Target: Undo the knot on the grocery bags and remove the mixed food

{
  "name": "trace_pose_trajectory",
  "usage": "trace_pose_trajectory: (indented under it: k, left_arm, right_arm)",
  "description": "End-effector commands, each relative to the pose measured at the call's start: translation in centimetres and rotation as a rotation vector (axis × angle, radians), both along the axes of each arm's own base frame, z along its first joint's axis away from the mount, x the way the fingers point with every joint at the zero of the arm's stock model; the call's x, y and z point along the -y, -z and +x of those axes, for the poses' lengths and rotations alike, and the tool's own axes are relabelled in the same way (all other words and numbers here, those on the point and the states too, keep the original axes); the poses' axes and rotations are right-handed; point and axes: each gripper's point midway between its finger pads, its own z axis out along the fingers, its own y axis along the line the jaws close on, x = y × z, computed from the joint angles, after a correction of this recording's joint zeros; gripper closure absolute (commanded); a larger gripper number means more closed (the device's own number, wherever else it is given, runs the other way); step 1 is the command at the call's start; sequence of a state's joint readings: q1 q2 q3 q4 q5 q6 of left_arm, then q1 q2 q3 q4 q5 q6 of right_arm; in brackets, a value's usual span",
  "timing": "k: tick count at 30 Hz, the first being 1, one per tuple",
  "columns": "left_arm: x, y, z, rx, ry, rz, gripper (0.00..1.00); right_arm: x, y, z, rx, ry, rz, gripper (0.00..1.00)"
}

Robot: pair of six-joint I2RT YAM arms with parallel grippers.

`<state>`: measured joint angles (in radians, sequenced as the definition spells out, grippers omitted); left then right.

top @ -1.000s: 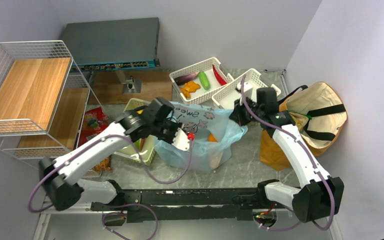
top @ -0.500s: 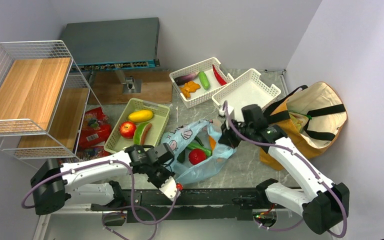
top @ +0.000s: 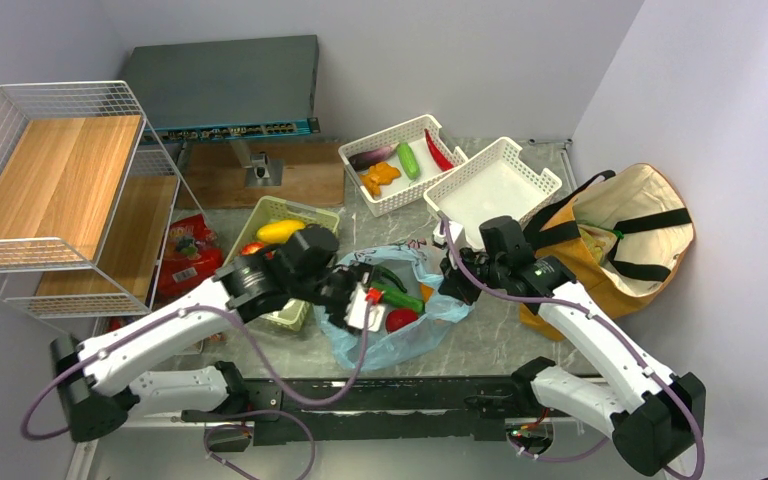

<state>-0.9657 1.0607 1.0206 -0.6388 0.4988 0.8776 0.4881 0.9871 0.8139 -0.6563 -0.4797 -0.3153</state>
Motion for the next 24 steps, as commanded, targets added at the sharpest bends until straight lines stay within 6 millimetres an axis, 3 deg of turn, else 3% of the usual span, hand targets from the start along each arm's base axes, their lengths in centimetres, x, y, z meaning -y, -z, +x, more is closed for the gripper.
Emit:
trace_pose_trajectory:
  k: [1, 4, 8, 14, 17, 24]
  left_arm:
    - [3.0, 2.8, 3.7, 0.001, -0.044, 0.101, 0.33]
    - [2.5, 7.4, 5.6, 0.035, -0.033, 0.252, 0.36]
    - [0.8, 11.9, 7.4, 0.078, -0.024, 0.366, 0.32]
    - [-1.8, 15.5, 7.8, 0.055, -0.043, 0.458, 0.21]
    - [-2.5, 17.3, 7.8, 0.044, -0.04, 0.514, 0.2]
    - [-3.2, 19.5, 7.5, -0.011, -0.027, 0.609, 0.38]
  right_arm:
    - [-0.4, -1.1, 0.3, 0.045, -0.008, 0.025, 1.0]
    - [-0.5, -1.3, 0.3, 0.03, 0.009, 0.04, 1.0]
    - [-0.3, -1.6, 0.2, 0.02, 0.031, 0.055, 1.0]
    - [0.1, -1.8, 0.5, 0.008, 0.061, 0.063, 1.0]
    - [0.1, -1.8, 0.6, 0.008, 0.062, 0.065, 1.0]
    - [0.2, -1.4, 0.7, 0.009, 0.052, 0.05, 1.0]
